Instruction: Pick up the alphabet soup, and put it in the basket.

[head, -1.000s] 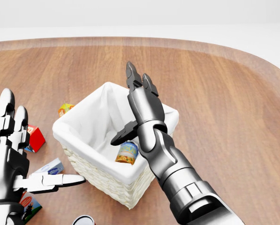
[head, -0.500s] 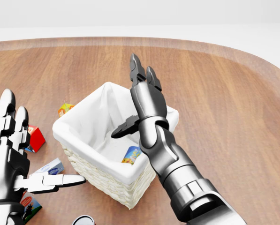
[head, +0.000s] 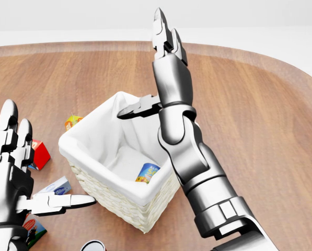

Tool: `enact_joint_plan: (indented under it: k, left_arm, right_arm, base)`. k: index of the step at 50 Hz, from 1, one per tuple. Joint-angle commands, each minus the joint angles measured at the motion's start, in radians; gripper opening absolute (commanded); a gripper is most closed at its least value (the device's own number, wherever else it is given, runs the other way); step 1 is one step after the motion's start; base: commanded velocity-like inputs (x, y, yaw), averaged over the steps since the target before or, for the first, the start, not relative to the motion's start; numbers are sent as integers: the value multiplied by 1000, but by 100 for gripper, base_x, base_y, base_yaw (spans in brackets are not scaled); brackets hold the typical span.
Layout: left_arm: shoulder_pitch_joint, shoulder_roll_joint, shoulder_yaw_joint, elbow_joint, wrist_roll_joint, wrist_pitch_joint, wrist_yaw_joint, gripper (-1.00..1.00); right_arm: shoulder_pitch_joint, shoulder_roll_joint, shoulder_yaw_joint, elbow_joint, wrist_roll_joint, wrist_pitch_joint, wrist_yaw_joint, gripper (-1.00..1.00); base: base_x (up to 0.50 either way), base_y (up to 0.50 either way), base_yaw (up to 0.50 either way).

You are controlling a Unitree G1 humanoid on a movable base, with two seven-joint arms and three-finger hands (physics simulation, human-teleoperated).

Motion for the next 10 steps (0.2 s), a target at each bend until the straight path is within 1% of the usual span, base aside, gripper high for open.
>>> enact_joint_plan:
  k: [1, 5, 6, 10]
  left_arm:
    - [1, -1, -1, 0, 2, 0, 0, 100]
    - [1, -1, -2, 3, 4, -2, 1, 100]
    - [0, 0, -2, 6, 3, -4, 0, 100]
    - [0, 0, -1, 11, 2, -8, 0, 100]
  right_arm:
    - [31, -3, -4, -200, 47, 33, 55, 100]
    - [49, 2, 3, -284, 53, 76, 80, 100]
    - [50, 4, 2, -293, 58, 80, 83, 100]
    - [67, 13, 6, -380, 71, 127, 109, 100]
  base:
    - [0, 0, 0]
    - [0, 0, 0]
    - [0, 0, 0]
    - [0, 0, 0]
